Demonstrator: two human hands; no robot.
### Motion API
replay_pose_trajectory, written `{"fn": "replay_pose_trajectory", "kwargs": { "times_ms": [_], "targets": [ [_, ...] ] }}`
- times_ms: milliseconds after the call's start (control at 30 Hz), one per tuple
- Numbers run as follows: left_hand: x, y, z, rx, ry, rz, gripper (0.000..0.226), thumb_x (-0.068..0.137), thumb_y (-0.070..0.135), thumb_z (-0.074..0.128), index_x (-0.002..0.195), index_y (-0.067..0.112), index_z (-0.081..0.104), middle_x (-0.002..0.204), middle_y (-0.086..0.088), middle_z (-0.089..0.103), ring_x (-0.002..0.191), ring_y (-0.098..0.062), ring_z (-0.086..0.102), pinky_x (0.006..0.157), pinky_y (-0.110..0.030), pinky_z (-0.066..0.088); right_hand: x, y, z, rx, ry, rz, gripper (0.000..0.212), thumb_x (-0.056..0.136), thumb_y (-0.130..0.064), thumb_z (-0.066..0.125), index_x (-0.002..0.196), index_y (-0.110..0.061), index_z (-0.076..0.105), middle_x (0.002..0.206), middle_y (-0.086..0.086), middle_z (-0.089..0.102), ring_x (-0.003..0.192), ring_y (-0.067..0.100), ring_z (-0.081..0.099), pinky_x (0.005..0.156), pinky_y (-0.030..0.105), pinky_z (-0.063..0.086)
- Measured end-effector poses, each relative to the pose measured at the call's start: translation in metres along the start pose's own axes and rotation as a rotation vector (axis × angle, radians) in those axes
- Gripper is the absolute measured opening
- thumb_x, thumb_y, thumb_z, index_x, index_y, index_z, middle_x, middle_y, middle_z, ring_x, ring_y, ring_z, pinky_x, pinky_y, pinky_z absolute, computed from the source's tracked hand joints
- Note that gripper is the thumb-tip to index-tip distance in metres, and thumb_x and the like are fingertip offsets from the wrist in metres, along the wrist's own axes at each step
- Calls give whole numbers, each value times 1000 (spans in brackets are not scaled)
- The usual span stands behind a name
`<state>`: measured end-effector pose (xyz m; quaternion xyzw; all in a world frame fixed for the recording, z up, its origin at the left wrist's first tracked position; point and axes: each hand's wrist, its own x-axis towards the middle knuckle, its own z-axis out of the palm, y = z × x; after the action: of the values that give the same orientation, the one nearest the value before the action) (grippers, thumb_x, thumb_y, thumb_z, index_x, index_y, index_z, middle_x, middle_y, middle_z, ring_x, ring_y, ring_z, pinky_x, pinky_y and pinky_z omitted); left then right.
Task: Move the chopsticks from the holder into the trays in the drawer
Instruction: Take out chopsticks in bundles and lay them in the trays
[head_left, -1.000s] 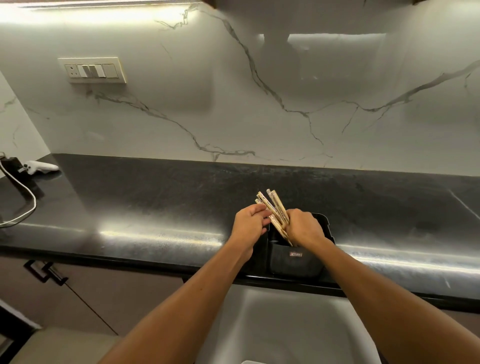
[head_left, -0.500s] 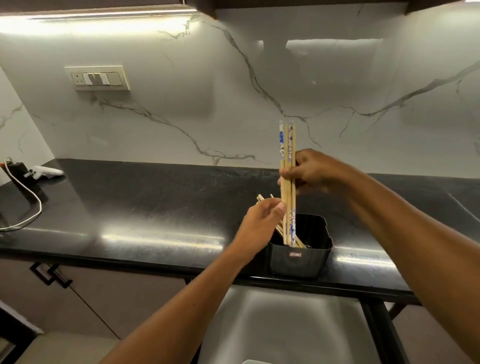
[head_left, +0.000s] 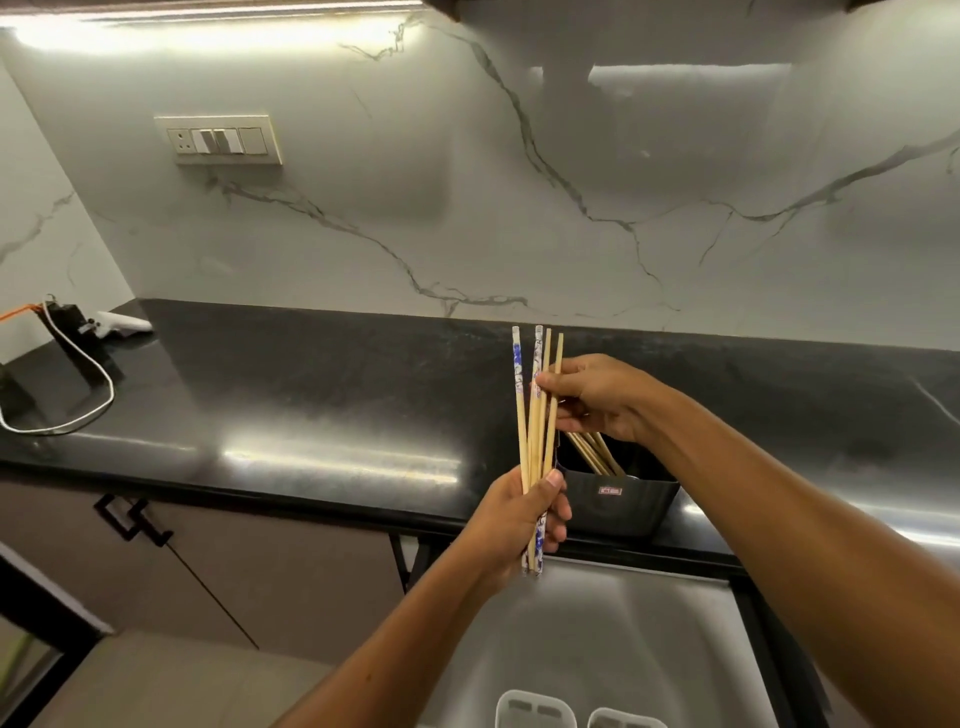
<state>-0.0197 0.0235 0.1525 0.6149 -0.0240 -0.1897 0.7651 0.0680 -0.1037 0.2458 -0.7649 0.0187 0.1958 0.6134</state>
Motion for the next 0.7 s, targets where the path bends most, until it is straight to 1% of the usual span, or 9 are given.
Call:
{"fn": "replay_pose_trajectory", "kwargs": {
  "times_ms": [100,200,300,400,467,533,600,667,700],
  "targets": [
    [-6,-2,-2,-17,-25,-2,16,98,27,47,97,12,52,66,-1,56,53,-9,50,50,-20,42,-2,-3,0,-46,36,-50,9,90,-14,60,94,-9,66,82,7,71,71,15,67,63,24,52],
    [-9,-1,-2,10,-35,13,15,98,27,47,97,12,52,65,0,55,52,-9,48,49,-20,40,-3,-7,0,-88,58,-107,4,89,-15,62,89,-12,64,80,6,70,73,16,67,67,26,52],
    [-10,-1,-2,10,-31,16,15,98,26,47,98,12,52,65,0,55,52,-9,48,50,-20,41,-3,-10,2,-125,100,-138,3,88,-11,61,88,-9,64,80,8,69,75,18,66,70,27,53],
    [-11,-2,-4,29,-26,14,16,98,27,48,95,12,53,64,1,56,52,-9,49,51,-21,42,-6,-12,4,-147,130,-152,4,87,-9,61,88,-5,64,77,8,67,69,16,64,64,24,53],
    [-12,-3,-6,55,-28,14,17,98,27,47,93,12,53,63,1,56,52,-9,49,52,-21,43,-8,-13,4,-96,149,-176,3,87,-10,61,87,-7,63,75,6,63,67,15,62,60,23,51],
    [-14,-5,-9,83,-36,12,17,98,25,47,91,11,53,63,1,56,52,-10,49,52,-21,43,-9,-16,2,21,174,-224,4,88,-12,61,84,-10,61,77,5,61,72,17,60,66,26,51],
    [-17,-8,-13,93,-38,6,17,98,24,46,90,11,53,63,1,56,51,-10,48,52,-21,43,-11,-24,-3,97,231,-295,5,88,-15,61,83,-14,60,83,4,58,80,18,53,73,29,45],
    [-18,-11,-17,70,-20,-6,18,98,24,46,90,9,53,63,0,56,50,-10,48,49,-20,43,-16,-35,-8,83,334,-399,6,89,-17,60,83,-17,60,88,1,56,80,13,49,70,24,41],
    [-19,-13,-20,54,-3,-16,18,98,24,46,91,9,53,63,-1,56,49,-9,48,48,-20,42,-20,-42,-11,70,390,-466,7,90,-17,59,83,-18,59,86,0,56,76,9,48,67,22,40]
  ]
}}
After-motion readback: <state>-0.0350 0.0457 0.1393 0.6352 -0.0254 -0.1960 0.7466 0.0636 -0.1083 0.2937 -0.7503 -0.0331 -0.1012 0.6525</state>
